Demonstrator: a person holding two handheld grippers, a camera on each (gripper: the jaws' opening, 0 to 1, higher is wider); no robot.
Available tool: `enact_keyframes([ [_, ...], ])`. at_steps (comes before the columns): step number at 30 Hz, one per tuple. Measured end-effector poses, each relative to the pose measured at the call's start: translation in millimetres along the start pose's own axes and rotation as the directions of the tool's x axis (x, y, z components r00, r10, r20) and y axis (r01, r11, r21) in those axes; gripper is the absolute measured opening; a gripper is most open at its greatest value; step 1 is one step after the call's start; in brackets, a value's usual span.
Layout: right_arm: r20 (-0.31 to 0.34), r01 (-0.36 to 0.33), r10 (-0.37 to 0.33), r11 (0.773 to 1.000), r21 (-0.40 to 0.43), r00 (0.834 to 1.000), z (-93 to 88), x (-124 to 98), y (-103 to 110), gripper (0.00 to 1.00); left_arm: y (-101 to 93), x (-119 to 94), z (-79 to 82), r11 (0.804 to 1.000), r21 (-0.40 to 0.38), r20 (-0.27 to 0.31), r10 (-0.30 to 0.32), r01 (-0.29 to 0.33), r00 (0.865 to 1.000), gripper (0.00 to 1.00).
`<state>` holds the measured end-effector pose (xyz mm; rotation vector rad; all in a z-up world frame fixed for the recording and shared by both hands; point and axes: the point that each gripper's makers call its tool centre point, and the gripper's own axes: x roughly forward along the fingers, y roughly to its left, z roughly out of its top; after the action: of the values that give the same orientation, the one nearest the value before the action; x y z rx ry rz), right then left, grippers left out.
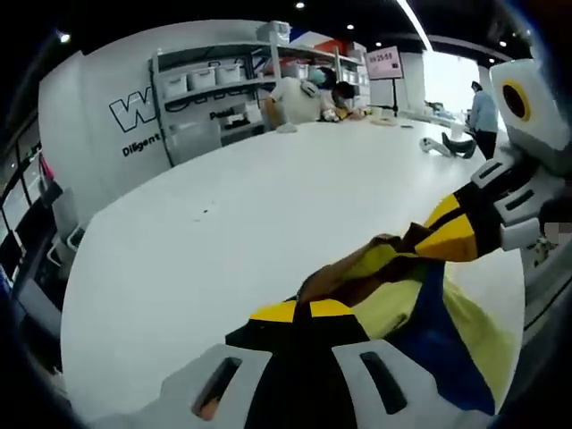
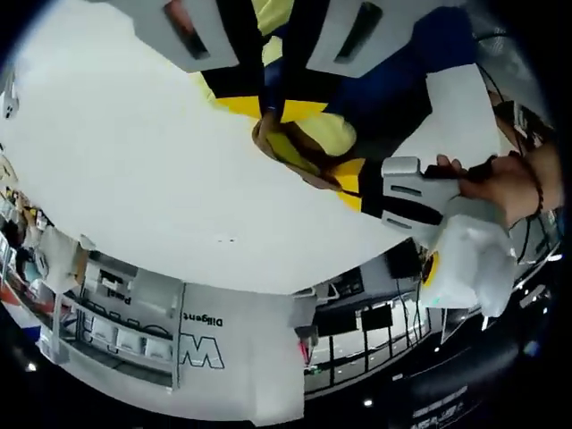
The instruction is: Fold the garment on the visible template until the final outline fits inside the template.
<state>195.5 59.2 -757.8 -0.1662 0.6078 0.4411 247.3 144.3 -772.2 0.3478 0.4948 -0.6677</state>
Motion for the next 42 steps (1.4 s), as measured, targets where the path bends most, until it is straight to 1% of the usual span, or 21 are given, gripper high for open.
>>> enact_keyframes([
  [3, 0.025, 0.010, -0.010, 1.000, -0.008, 1.000, 11.3, -3, -5, 0.00, 4.5, -2, 7.1, 1.000, -0.015, 0.024, 0.008, -0.008, 1.000, 0.05],
  [5, 0.045, 0.015, -0.015, 1.000, 0.011, 0.999, 19.3, -4, -11, 0.00, 7.2, -5, 12.8, 1.000, -0.008, 0.042, 0.017, -0.017, 0.999, 0.05],
  [7, 0.054, 0.017, -0.017, 1.000, 0.017, 0.998, 23.2, -5, -13, 0.00, 8.2, -6, 14.9, 1.000, -0.009, 0.043, 0.020, -0.019, 0.999, 0.05],
  [10, 0.064, 0.017, -0.016, 1.000, -0.014, 0.998, 28.9, -5, -14, 0.00, 11.5, -8, 20.1, 0.999, -0.014, 0.054, 0.032, -0.031, 0.998, 0.05],
  [12, 0.082, 0.022, -0.022, 1.000, -0.010, 0.996, 35.4, -7, -18, 0.00, 15.0, -10, 25.4, 0.999, 0.004, 0.067, 0.047, -0.047, 0.997, 0.05],
  [16, 0.096, 0.029, -0.027, 0.999, -0.021, 0.995, 42.6, -6, -23, 0.00, 20.0, -11, 33.7, 0.998, 0.012, 0.084, 0.062, -0.063, 0.995, 0.05],
  [20, 0.105, 0.045, -0.039, 0.998, -0.052, 0.994, 50.4, -6, -32, 0.00, 25.1, -12, 41.5, 0.997, 0.028, 0.099, 0.074, -0.078, 0.992, 0.05],
  [21, 0.115, 0.055, -0.048, 0.997, -0.063, 0.992, 55.1, -5, -37, 0.00, 28.5, -13, 44.9, 0.996, 0.028, 0.108, 0.086, -0.090, 0.990, 0.05],
  [24, 0.124, 0.059, -0.051, 0.996, -0.061, 0.991, 61.5, -3, -45, 0.00, 33.8, -13, 51.1, 0.994, 0.031, 0.117, 0.096, -0.100, 0.989, 0.05],
  [26, 0.131, 0.066, -0.056, 0.995, -0.068, 0.990, 64.6, -3, -49, 0.00, 35.5, -12, 54.1, 0.994, 0.031, 0.120, 0.099, -0.104, 0.988, 0.05],
  [28, 0.135, 0.072, -0.061, 0.994, -0.079, 0.989, 67.2, 0, -54, 0.00, 37.3, -10, 58.9, 0.993, 0.053, 0.122, 0.101, -0.108, 0.987, 0.05],
  [33, 0.132, 0.080, -0.068, 0.993, -0.087, 0.989, 69.8, 5, -63, 0.00, 42.3, -5, 65.9, 0.991, 0.077, 0.123, 0.102, -0.112, 0.987, 0.05],
  [37, 0.123, 0.080, -0.067, 0.992, -0.102, 0.990, 70.5, 14, -72, 0.00, 45.8, 4, 64.5, 0.990, 0.085, 0.109, 0.102, -0.112, 0.989, 0.05],
  [40, 0.120, 0.084, -0.072, 0.992, -0.098, 0.990, 70.0, 23, -78, 0.00, 47.8, 11, 62.1, 0.991, 0.076, 0.098, 0.098, -0.106, 0.990, 0.05],
  [41, 0.115, 0.088, -0.078, 0.993, -0.082, 0.990, 69.8, 30, -83, 0.00, 50.5, 17, 62.1, 0.994, 0.024, 0.102, 0.106, -0.109, 0.989, 0.05],
  [42, 0.116, 0.099, -0.091, 0.993, -0.066, 0.989, 71.0, 34, -87, 0.00, 51.4, 20, 61.2, 0.994, -0.007, 0.097, 0.106, -0.106, 0.990, 0.05],
])
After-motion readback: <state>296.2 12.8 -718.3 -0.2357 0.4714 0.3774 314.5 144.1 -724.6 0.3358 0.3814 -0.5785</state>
